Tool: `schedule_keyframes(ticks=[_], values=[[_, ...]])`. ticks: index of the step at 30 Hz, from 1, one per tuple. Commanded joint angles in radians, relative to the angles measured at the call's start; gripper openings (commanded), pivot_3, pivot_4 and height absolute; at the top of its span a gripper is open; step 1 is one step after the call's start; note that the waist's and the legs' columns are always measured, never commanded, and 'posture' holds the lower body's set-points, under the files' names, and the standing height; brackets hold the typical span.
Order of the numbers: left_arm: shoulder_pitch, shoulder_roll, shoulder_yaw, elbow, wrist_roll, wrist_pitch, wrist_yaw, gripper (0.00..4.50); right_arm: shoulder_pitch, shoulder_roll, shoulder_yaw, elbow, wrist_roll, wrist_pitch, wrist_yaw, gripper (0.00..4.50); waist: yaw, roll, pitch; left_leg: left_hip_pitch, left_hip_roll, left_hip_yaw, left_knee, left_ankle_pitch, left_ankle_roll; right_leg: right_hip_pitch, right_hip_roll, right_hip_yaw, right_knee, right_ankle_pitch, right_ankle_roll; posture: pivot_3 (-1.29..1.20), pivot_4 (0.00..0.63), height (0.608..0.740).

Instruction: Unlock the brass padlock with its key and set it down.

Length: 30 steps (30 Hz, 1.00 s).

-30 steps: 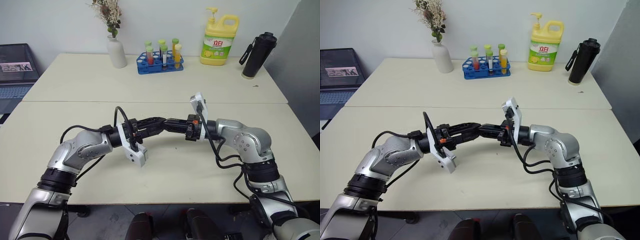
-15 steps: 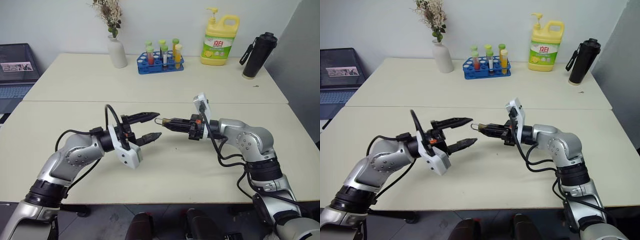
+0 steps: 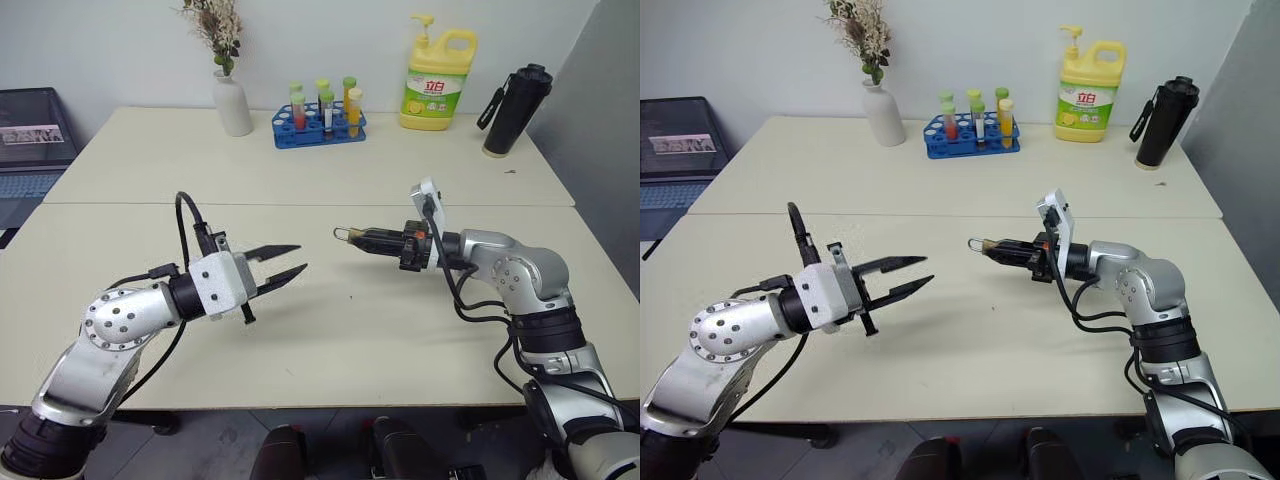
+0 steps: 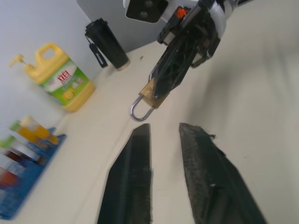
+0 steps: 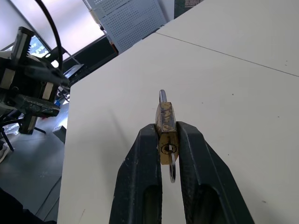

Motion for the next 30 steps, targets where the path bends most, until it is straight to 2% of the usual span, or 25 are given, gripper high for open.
schedule_keyframes(ticks=[1,8,22,30], values=[[-0.038,-0.023,0.031,-0.065,-0.094,0.110,0.005,0.00,-0.019,-0.010,-0.030,-0.055,0.049,0.029,0.030,0.14,0.000,0.000,0.000,0.000,0.000,0.000,0.000,0.000,0.000,0.000,0.000,0.000,0.000,-0.001,0.001,0.00,0.150,0.740],[-0.082,-0.042,0.033,-0.077,-0.143,0.208,-0.047,0.00,-0.012,-0.027,-0.034,-0.098,0.078,0.069,0.049,0.14,0.001,0.000,0.000,0.000,0.000,0.000,0.000,0.000,0.000,0.000,0.001,0.000,0.000,-0.001,0.002,0.00,0.150,0.740],[-0.074,-0.132,0.016,0.003,-0.011,0.161,-0.082,0.00,-0.015,-0.029,-0.040,-0.114,0.106,0.094,0.050,0.14,0.001,0.000,0.000,0.000,0.000,0.000,0.000,0.000,0.000,0.000,0.001,0.001,-0.001,-0.001,0.002,0.00,0.150,0.740],[-0.077,-0.165,0.021,0.015,0.012,0.159,-0.096,0.00,-0.014,-0.027,-0.039,-0.117,0.107,0.097,0.049,0.14,0.001,0.000,0.000,0.000,0.000,0.000,0.000,0.000,0.000,0.000,0.001,0.001,-0.001,-0.001,0.001,0.00,0.150,0.740]])
